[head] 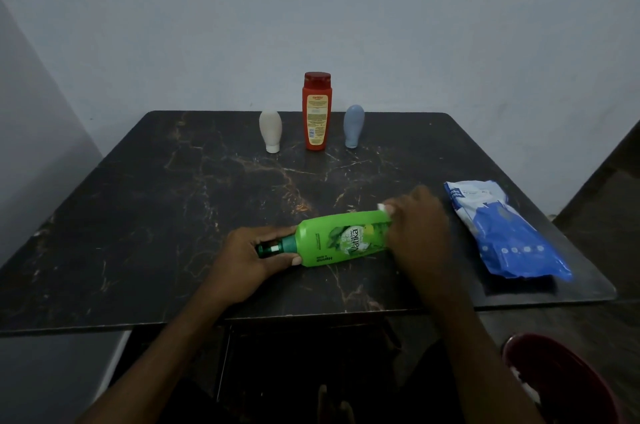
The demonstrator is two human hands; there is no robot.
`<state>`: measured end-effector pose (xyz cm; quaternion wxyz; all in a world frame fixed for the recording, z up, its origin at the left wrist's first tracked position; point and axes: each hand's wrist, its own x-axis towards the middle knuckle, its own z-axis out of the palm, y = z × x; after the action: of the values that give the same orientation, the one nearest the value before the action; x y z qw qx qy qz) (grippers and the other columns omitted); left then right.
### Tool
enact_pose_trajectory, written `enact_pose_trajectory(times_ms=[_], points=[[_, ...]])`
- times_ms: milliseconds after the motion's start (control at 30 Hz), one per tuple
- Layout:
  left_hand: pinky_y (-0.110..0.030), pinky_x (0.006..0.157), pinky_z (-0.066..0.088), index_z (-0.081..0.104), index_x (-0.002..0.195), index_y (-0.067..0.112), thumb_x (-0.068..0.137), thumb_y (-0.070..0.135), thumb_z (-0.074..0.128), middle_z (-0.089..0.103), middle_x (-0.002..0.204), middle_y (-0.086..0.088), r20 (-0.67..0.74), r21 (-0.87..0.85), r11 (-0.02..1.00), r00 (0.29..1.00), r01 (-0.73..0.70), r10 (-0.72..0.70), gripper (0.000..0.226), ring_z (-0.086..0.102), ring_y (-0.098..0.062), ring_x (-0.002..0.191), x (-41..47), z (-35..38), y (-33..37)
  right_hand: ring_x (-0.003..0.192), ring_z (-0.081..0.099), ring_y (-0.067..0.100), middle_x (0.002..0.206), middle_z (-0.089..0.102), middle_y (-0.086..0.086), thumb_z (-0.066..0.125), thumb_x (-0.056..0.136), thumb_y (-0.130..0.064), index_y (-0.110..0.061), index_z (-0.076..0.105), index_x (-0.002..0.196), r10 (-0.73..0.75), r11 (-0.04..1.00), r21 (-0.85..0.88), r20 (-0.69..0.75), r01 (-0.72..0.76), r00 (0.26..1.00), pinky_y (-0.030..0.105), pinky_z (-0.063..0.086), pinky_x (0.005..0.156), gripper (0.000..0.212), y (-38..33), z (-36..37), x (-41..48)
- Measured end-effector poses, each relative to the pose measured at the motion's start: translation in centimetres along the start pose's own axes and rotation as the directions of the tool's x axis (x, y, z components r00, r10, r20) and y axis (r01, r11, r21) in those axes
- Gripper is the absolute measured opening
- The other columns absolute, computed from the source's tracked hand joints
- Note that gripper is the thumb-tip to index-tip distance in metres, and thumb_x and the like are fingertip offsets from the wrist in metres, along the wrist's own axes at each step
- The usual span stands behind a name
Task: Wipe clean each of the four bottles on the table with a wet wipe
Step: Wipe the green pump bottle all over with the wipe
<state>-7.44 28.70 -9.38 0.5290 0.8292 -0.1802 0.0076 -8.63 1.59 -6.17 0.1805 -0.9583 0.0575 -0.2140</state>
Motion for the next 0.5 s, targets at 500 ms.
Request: enact_pose_trajectory(times_ms=[500], points=[[-0.038, 0.095, 0.058, 0.074, 0.12, 0.025, 0.074, 0.013, 0.088, 0.077, 0.109, 0.013, 0.021, -0.004, 1.0, 0.999, 0.025, -0.025, 0.049, 0.074, -0.009, 0.1, -0.1, -0.1, 0.4, 0.074, 0.052, 0.016, 0.091, 0.057, 0.008, 0.058, 0.092, -0.004, -0.007, 0.068, 0.11, 0.17, 0.969, 0.222, -0.282, -0.108, 0.944, 0.032, 0.047, 0.063, 0.022, 2.7, 1.8, -3.5]])
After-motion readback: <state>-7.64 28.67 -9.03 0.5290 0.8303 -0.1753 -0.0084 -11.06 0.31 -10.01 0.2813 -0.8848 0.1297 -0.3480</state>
